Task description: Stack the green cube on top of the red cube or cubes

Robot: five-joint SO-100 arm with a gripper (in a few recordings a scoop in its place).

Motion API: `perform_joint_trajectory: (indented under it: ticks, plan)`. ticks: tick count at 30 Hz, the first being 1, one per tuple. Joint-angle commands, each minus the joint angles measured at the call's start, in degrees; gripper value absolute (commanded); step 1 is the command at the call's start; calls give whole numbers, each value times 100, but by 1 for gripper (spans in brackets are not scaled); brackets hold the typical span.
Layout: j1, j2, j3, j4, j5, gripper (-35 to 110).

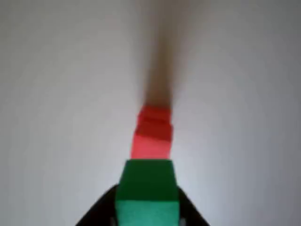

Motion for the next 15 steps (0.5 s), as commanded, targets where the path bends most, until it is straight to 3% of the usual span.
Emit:
perform_joint_trajectory:
  ticks: [1, 15]
  plan:
    - [-79, 18, -387, -105, 79, -2]
    - [9, -457, -387, -264, 70, 0]
